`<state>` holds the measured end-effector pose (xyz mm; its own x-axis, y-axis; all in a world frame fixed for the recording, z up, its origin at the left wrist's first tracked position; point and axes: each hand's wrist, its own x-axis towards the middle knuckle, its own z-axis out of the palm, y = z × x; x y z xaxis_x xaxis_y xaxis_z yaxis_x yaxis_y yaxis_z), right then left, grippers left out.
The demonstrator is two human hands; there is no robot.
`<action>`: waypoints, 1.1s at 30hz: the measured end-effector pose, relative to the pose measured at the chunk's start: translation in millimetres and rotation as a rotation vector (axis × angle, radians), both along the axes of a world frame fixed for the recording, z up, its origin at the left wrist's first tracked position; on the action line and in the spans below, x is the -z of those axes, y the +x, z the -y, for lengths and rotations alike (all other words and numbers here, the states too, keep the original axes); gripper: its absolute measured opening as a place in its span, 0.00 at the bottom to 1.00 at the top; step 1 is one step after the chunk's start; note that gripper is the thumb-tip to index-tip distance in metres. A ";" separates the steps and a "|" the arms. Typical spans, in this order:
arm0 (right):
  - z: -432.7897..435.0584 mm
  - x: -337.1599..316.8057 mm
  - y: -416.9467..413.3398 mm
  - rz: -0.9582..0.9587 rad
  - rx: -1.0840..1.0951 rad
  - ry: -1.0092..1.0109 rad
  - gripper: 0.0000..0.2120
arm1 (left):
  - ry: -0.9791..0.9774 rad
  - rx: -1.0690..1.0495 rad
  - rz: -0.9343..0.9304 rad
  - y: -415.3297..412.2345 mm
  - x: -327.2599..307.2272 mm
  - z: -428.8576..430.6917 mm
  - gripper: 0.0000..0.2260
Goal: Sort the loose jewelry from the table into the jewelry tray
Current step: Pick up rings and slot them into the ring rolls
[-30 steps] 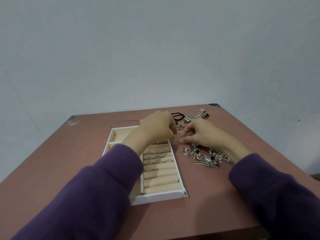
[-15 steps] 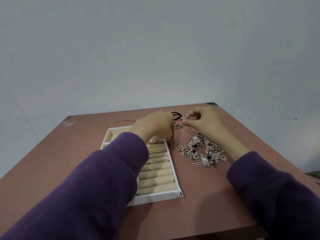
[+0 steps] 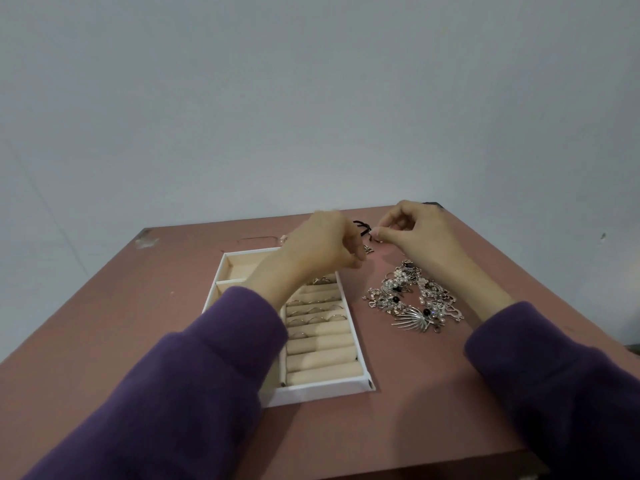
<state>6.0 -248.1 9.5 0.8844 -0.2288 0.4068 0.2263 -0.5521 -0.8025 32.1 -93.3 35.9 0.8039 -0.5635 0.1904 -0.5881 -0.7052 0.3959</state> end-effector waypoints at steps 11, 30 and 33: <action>-24.4 -18.9 -34.6 -0.139 -0.459 0.092 0.07 | -0.398 -0.015 -0.264 -62.7 6.1 -72.5 0.02; -43.1 -13.0 -48.4 -0.358 -0.684 -0.314 0.11 | -0.495 -0.003 -0.303 -63.4 24.1 -78.5 0.03; -41.9 -15.0 -47.6 -0.350 -0.704 -0.332 0.08 | -0.504 -0.018 -0.303 -63.7 23.6 -79.1 0.03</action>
<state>-41.7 -206.2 24.5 0.8631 0.5040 0.0324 0.3740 -0.5947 -0.7117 -31.6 -14.2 12.3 0.8728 -0.4489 0.1917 -0.3864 -0.3956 0.8332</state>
